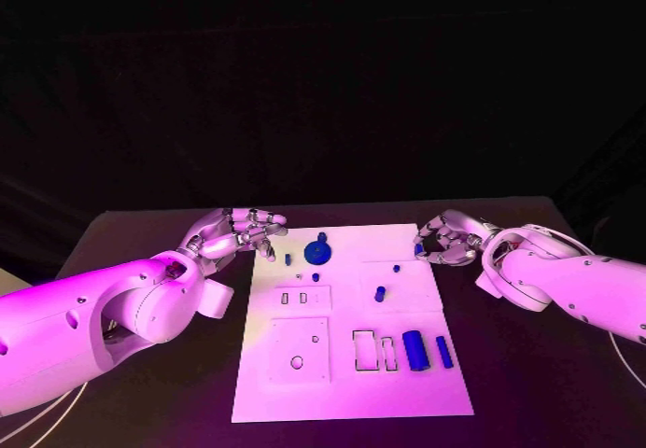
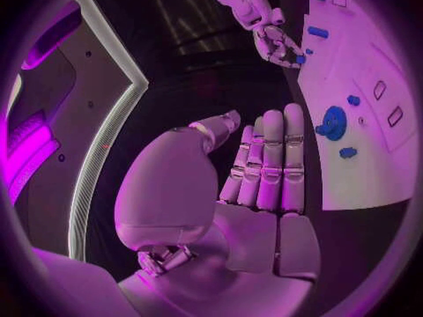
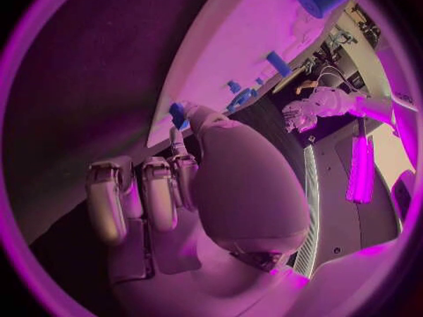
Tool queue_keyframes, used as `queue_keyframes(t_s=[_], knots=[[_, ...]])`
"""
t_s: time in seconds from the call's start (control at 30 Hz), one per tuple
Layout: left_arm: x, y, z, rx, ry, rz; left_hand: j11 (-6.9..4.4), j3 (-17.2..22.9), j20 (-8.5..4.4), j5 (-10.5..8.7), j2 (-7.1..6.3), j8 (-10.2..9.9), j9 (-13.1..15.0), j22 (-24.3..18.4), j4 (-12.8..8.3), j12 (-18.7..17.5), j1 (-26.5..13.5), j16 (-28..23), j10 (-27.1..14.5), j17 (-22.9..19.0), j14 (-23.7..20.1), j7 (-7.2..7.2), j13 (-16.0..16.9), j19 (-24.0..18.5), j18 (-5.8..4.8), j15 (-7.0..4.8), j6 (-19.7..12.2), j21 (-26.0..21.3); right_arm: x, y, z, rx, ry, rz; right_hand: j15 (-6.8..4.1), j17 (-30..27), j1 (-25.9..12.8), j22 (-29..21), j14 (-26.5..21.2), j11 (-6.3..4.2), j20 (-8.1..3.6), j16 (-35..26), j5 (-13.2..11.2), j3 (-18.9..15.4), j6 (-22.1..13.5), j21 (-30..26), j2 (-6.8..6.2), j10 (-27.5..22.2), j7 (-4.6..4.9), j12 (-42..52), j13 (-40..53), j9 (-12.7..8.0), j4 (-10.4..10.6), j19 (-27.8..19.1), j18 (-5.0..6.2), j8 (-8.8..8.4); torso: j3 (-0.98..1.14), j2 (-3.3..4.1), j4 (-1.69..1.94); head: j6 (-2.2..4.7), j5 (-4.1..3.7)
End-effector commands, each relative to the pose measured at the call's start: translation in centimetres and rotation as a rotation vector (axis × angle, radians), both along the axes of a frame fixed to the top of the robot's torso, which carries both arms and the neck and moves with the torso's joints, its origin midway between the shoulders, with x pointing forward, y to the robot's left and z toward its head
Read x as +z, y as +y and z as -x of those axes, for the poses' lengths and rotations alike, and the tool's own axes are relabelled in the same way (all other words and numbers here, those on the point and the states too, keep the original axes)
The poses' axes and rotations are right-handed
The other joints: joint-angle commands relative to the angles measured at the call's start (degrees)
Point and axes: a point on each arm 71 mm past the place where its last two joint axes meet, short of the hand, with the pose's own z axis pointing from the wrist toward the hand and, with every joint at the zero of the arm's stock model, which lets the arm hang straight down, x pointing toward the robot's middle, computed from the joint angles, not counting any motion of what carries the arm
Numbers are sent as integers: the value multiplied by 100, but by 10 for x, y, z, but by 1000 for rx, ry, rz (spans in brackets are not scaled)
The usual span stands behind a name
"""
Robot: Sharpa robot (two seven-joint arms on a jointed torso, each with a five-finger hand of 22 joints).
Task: Assemble the parts on the task board
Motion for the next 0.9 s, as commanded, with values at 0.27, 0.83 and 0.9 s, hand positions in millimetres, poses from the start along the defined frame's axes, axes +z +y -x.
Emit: queue_keyframes(t_s=[0.27, 0.83, 0.9], knots=[[1, -2, 1, -22, -4, 6, -12, 4, 3, 14, 48, 12, 5, 5, -22, 18, -7, 27, -37, -5, -40, -7, 4, -22, 80, -9, -46, 9, -2, 1, 0, 4, 5, 14, -88, 1508, -22, 1510, 609, -48, -75, 18, 39, 86, 162, 25, 87, 157, -48, 97, 1015, 28, 8, 590, -38, 97, -3, -5, 5, -1, -3], [1, -2, 1, -23, -4, 3, -12, 4, 3, 14, 48, 12, 5, 5, -22, 18, -7, 27, -37, -5, -40, -7, 4, -22, 80, -9, -46, 9, 3, 4, 0, -43, -63, 1, -170, 1508, -31, 1510, 609, -145, -161, 18, 91, 282, 392, 25, 228, 197, -145, 129, 1045, 112, -30, 590, -38, 320, -2, -9, 6, 3, -6], [1, -2, 0, -23, -4, 3, -12, 4, 3, 14, 48, 12, 5, 5, -22, 18, -7, 27, -37, -5, -40, -7, 4, -22, 80, -9, -46, 9, 4, 6, 1, -47, -72, -3, -169, 1508, -28, 1510, 609, -145, -162, 18, 97, 290, 393, 25, 232, 199, -144, 131, 1047, 114, -35, 590, -38, 324, -4, -12, 4, 6, -8]])
